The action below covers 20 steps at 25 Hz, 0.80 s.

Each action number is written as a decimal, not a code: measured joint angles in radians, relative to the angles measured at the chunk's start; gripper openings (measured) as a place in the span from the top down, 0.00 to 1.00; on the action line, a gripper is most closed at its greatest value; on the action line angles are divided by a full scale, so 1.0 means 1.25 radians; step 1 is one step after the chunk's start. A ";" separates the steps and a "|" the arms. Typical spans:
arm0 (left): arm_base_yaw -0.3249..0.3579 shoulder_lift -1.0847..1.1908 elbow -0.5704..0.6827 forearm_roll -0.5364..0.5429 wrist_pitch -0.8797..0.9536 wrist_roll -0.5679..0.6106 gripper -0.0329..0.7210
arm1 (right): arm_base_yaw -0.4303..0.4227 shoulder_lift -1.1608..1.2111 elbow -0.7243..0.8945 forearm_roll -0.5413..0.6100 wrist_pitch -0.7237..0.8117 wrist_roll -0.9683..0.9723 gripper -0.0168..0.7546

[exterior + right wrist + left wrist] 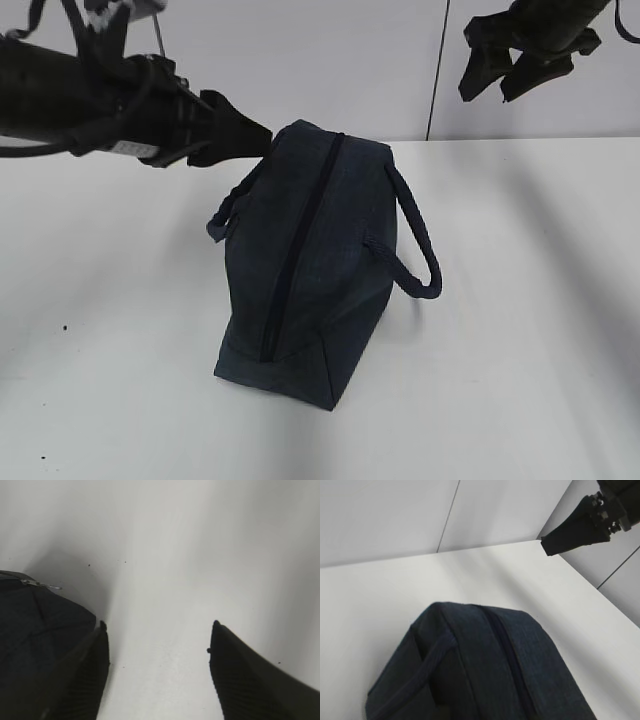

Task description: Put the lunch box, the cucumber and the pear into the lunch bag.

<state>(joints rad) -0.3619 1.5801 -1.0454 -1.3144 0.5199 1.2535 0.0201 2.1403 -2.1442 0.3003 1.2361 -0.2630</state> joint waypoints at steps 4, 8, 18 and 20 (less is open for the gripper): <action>0.000 -0.083 0.000 0.146 -0.024 -0.090 0.56 | 0.000 -0.029 0.000 -0.003 0.003 0.006 0.34; 0.005 -0.166 0.000 0.320 -0.016 -0.244 0.56 | 0.000 -0.079 0.000 -0.016 0.006 0.007 0.34; 0.097 -0.343 0.000 0.684 0.169 -0.576 0.56 | 0.000 -0.353 0.088 -0.083 0.014 0.007 0.34; 0.109 -0.370 0.000 0.735 0.211 -0.618 0.56 | 0.000 -0.430 0.133 -0.086 0.016 0.007 0.34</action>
<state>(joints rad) -0.2253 1.1178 -1.0454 -0.3953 0.7841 0.4812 0.0201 1.6022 -1.9781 0.1925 1.2555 -0.2539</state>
